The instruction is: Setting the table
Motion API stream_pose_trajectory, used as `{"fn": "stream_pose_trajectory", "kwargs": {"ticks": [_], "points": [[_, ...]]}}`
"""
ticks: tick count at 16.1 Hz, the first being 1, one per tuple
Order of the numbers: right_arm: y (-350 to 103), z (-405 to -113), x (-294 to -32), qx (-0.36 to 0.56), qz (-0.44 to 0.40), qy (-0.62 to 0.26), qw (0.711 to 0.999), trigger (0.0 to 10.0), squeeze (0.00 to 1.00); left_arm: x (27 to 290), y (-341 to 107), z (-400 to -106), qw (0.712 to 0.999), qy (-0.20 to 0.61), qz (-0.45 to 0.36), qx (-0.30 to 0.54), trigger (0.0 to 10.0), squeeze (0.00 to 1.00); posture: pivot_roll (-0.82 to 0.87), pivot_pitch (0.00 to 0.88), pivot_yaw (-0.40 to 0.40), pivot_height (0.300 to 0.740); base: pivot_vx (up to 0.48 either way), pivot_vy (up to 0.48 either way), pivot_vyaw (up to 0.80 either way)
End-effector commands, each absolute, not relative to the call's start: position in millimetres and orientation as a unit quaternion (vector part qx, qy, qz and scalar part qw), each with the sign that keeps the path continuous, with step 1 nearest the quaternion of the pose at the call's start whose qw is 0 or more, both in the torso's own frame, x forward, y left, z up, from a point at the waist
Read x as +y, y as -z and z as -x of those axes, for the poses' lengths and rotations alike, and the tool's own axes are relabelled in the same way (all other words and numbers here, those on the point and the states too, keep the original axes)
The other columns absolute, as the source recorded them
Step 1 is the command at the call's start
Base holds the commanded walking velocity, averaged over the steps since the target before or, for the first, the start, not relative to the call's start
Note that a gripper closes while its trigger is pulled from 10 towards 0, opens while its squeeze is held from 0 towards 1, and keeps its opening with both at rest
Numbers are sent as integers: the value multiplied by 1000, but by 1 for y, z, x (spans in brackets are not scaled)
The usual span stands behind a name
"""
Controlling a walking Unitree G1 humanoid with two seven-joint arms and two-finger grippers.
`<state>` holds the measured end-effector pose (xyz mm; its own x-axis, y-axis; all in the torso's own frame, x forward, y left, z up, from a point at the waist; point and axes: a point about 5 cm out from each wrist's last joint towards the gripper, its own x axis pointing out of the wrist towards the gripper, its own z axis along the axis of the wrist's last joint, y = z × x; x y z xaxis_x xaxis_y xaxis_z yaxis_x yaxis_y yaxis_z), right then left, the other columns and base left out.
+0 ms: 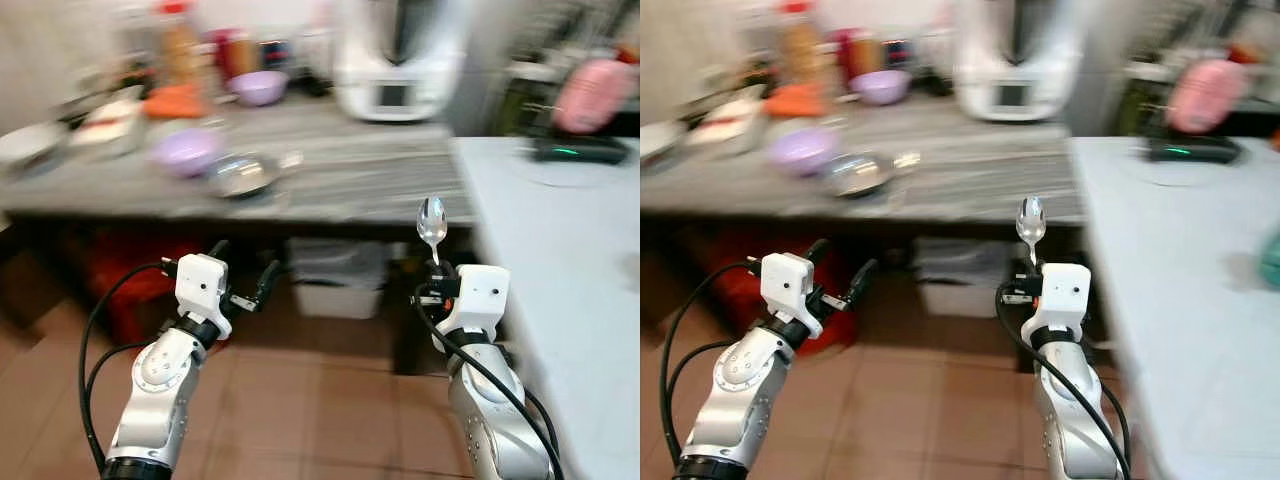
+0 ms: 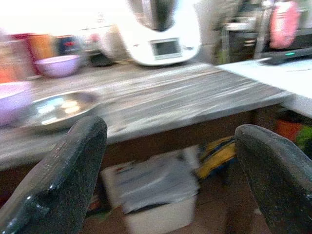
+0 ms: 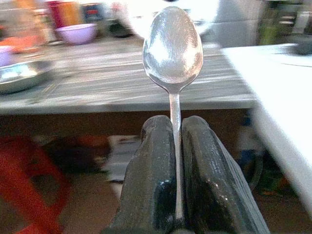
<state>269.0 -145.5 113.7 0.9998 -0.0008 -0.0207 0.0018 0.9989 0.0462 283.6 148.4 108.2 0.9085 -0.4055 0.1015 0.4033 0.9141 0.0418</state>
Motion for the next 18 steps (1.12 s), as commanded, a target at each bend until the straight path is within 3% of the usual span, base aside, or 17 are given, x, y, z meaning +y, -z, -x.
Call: {"fn": "stream_pose_trajectory", "kwargs": {"ticks": [1,4,11,18], "points": [[-115,-269,-154,6,-22,13,1000,10000,0,143,-112,-285,975,214,-9,-60,10000,0,3,0,41,740,315,364,-663],[-115,-269,-153,5,-22,12,1000,10000,0,143,-112,-285,975,215,-10,-60,10000,0,3,0,41,740,314,364,-512],[-114,-268,-154,7,-21,11,1000,10000,0,142,-111,-286,976,210,-7,-56,10000,0,4,0,41,740,295,379,0],[-112,-268,-154,7,-18,7,1000,10000,0,143,-110,-286,977,204,-9,-55,10000,0,4,0,37,740,0,454,0]]}}
